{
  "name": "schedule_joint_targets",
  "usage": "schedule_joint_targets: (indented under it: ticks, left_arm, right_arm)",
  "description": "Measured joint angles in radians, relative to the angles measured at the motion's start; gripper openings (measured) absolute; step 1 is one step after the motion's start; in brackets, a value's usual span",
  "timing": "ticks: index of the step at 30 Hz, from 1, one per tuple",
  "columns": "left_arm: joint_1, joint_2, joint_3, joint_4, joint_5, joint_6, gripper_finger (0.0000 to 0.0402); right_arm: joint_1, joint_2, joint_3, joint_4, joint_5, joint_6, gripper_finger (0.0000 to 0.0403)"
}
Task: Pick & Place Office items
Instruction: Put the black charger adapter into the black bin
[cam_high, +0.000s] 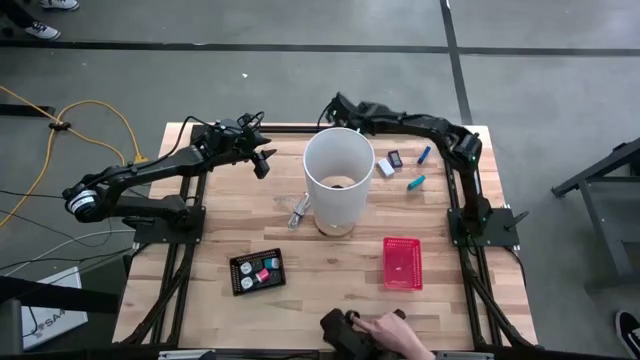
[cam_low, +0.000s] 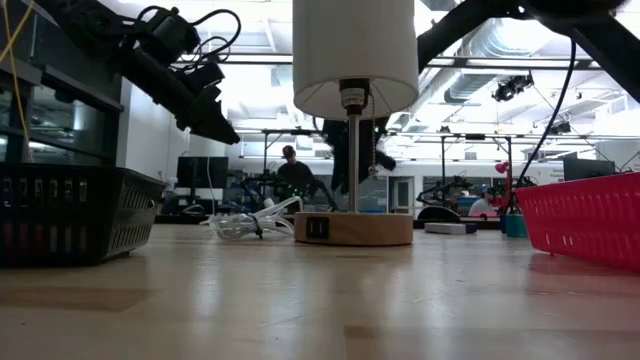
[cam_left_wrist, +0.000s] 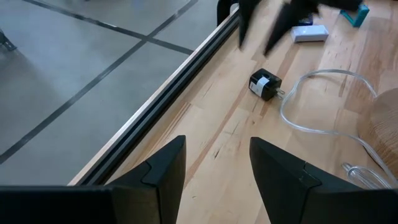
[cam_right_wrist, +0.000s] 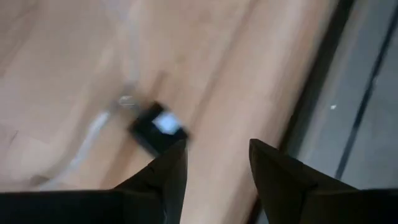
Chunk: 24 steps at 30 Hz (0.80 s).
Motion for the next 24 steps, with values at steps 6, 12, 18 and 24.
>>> schedule_joint_targets:
  ticks: [6,12,18,24]
  left_arm:
    - [0.0,0.0,0.0,0.005,0.0,0.0,0.0172]
    - [0.0,0.0,0.0,0.005,0.0,0.0,0.0172]
    - [0.0,0.0,0.0,0.005,0.0,0.0,0.0172]
    - [0.0,0.0,0.0,0.007,0.0,0.0,0.0172]
  right_arm:
    - [-0.039,0.001,0.094,-0.094,-0.077,-0.037,0.016]
    - [-0.024,0.052,0.189,-0.185,-0.095,-0.096,0.016]
    - [-0.045,0.143,0.301,-0.314,-0.158,-0.094,0.016]
    - [-0.048,0.154,0.305,-0.337,-0.177,-0.15,0.016]
